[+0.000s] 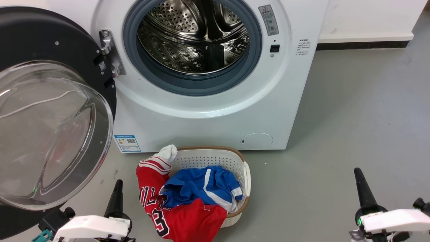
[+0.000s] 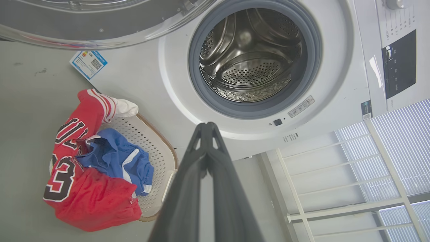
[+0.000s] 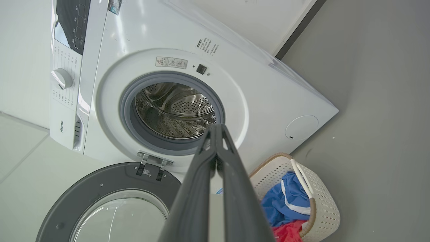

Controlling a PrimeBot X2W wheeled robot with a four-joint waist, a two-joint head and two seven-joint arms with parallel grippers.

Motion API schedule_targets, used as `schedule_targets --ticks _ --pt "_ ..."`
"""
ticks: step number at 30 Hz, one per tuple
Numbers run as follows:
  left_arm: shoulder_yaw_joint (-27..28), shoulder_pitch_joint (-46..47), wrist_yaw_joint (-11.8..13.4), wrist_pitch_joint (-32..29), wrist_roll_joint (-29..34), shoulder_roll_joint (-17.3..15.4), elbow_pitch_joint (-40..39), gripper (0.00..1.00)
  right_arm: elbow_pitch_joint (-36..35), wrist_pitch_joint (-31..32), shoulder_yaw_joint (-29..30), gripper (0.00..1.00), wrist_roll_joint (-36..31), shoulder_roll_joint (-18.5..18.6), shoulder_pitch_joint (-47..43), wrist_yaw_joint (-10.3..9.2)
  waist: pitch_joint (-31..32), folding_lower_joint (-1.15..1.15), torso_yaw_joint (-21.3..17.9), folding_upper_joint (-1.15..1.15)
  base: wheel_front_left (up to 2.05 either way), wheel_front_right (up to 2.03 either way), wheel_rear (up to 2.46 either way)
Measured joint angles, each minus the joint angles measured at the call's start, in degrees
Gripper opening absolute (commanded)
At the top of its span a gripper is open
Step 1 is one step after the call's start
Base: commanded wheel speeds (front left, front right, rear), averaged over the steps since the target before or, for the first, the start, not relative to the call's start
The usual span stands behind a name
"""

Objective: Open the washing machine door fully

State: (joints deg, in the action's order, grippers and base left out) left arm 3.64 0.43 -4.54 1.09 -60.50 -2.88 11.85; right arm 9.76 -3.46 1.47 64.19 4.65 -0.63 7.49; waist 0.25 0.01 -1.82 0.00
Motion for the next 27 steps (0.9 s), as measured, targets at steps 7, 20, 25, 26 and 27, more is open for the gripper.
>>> schedule_targets --ticks 7,20,25,26,27 --pt "0.33 1.00 -0.48 -1.08 -4.44 -0.01 0.34 0.00 0.56 1.09 0.33 0.00 4.25 0.02 0.71 0.00 -0.05 0.00 0.20 0.00 0.00 0.00 0.00" --pt "1.03 2.18 -1.09 -2.97 -12.47 -0.01 0.87 0.00 1.60 3.12 0.98 0.00 11.82 0.03 2.35 0.00 -0.14 0.00 0.61 0.00 0.00 0.00 0.00" --pt "1.29 2.52 -1.36 -3.55 -15.10 -0.01 1.04 0.00 1.91 3.85 1.23 0.00 14.27 0.03 2.97 0.00 -0.18 0.00 0.75 0.00 0.00 0.00 0.00" --pt "1.34 2.57 -1.48 -3.79 -15.61 -0.01 1.09 0.00 1.97 4.01 1.29 0.00 14.77 0.03 3.00 0.00 -0.18 0.00 0.78 0.00 0.00 0.00 0.00" --pt "1.41 2.62 -1.51 -3.96 -16.11 -0.01 1.13 0.00 2.05 4.07 1.32 0.00 15.25 0.02 3.09 0.00 -0.19 0.00 0.81 0.00 0.00 0.00 0.00"
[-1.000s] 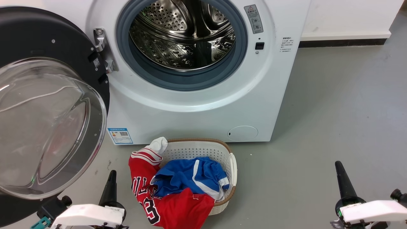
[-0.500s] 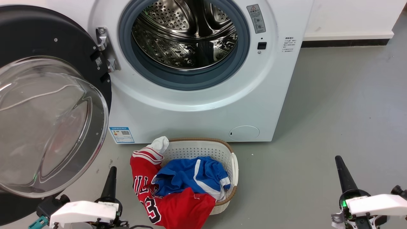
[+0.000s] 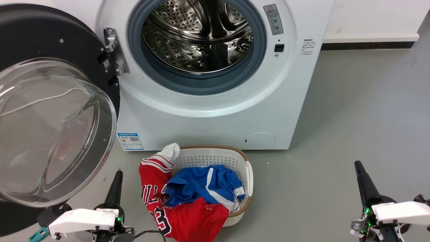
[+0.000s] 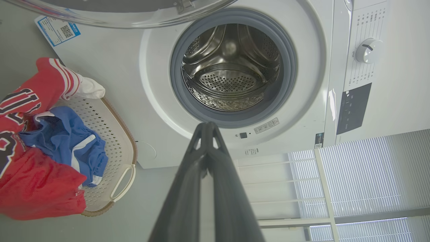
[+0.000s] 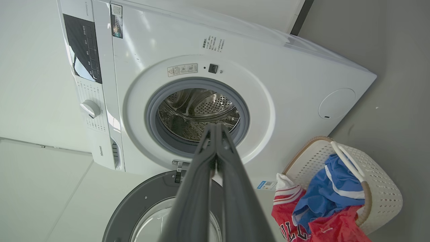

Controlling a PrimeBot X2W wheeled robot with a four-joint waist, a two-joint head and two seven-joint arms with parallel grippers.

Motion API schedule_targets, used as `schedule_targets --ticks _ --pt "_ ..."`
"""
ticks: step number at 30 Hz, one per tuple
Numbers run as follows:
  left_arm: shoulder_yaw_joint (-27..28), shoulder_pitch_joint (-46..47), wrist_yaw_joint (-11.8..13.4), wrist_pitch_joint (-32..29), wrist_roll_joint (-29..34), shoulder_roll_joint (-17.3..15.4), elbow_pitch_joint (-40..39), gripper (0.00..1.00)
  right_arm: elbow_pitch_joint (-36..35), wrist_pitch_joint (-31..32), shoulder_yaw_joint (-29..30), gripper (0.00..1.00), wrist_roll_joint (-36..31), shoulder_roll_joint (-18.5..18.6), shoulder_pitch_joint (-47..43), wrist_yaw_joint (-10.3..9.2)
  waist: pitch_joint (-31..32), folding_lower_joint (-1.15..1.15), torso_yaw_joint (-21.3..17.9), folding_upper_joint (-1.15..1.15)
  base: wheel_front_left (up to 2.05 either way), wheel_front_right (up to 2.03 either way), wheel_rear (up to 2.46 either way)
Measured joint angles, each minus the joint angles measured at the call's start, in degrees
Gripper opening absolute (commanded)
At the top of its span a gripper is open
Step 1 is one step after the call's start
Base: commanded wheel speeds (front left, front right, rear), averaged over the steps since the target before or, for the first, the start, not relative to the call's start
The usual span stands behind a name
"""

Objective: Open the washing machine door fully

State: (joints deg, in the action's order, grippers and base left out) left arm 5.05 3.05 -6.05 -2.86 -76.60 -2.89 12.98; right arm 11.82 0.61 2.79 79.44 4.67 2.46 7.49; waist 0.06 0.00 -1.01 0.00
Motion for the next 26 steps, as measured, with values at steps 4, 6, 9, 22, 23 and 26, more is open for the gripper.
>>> schedule_targets --ticks 4,6,9,22,23,26 --pt "0.23 0.67 -0.11 -0.51 -2.00 0.00 0.10 0.00 0.24 0.53 0.20 0.00 1.80 0.00 0.54 0.00 -0.03 0.00 0.12 0.00 0.00 0.00 0.00" --pt "0.34 0.75 -0.29 -0.59 -3.00 0.00 0.16 0.00 0.40 0.81 0.29 0.00 2.81 -0.01 0.81 0.00 -0.04 0.00 0.17 0.00 0.00 0.00 0.00" --pt "0.48 0.86 -0.35 -1.04 -4.39 0.00 0.29 0.00 0.60 1.04 0.41 0.00 4.14 -0.01 1.02 0.00 -0.06 0.00 0.26 0.00 0.00 0.00 0.00" --pt "0.94 1.92 -0.86 -2.44 -10.29 0.00 0.69 0.00 1.35 2.74 0.99 0.00 9.53 -0.08 2.21 0.00 -0.15 0.00 0.63 0.00 0.00 0.00 0.00" --pt "0.98 1.99 -0.89 -2.52 -10.71 0.00 0.73 0.00 1.40 2.82 1.03 0.00 10.00 -0.08 2.27 0.00 -0.16 0.00 0.66 0.00 0.00 0.00 0.00" --pt "1.10 2.17 -1.00 -2.82 -11.98 0.00 0.81 0.00 1.57 3.27 1.20 0.00 11.15 -0.10 2.36 0.00 -0.18 0.00 0.75 0.00 0.00 0.00 0.00"
